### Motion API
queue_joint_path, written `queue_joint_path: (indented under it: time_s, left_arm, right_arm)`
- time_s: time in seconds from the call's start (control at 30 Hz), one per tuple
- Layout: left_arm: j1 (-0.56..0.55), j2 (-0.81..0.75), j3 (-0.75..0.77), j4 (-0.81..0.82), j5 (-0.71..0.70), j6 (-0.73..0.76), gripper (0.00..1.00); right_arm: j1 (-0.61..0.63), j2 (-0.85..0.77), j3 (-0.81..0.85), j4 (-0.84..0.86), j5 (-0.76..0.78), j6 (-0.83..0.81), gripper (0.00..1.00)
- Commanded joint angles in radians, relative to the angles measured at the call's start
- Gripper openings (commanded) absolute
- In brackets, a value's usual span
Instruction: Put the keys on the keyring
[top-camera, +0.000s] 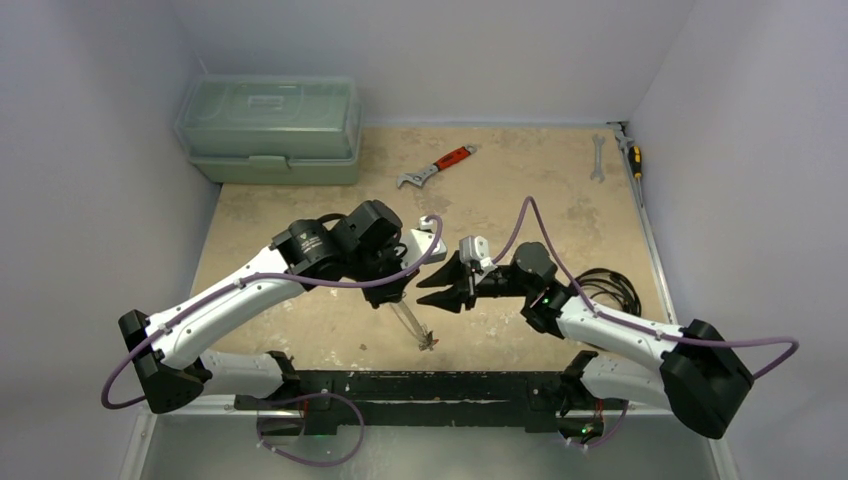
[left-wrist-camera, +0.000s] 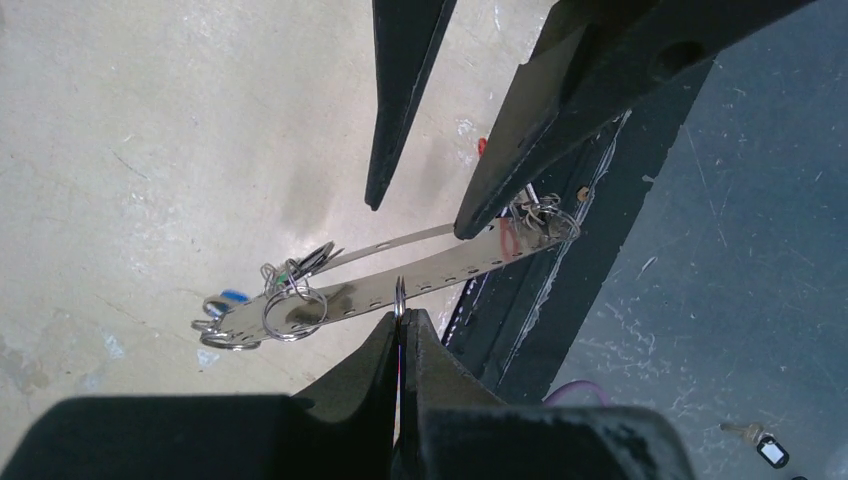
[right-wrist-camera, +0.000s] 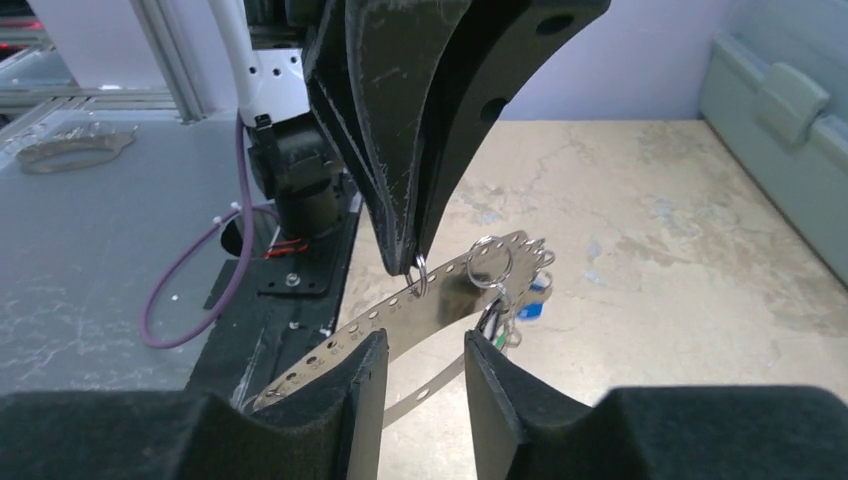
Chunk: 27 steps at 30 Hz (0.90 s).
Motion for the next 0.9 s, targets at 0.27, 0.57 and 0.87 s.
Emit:
queue_joint_path:
  time_s: [0.27,0.57,0.87]
  left_arm:
    - [-0.012,-0.002,0.038,0.034,0.031,0.012,0.00]
    - [-0.020,0.004,0.044,0.038,0.034,0.015,0.00]
    - [-0.026,0.008,0.048,0.042,0.034,0.014,0.00]
  right_arm:
    - [0.023,0.052,0.061,0.103,-0.093,0.040,0.36]
    - [0.033,0.086,0.077,0.095,-0.077,0.030,0.37]
    - [0.038,0.103,0.095,0.073,-0.067,0.006,0.36]
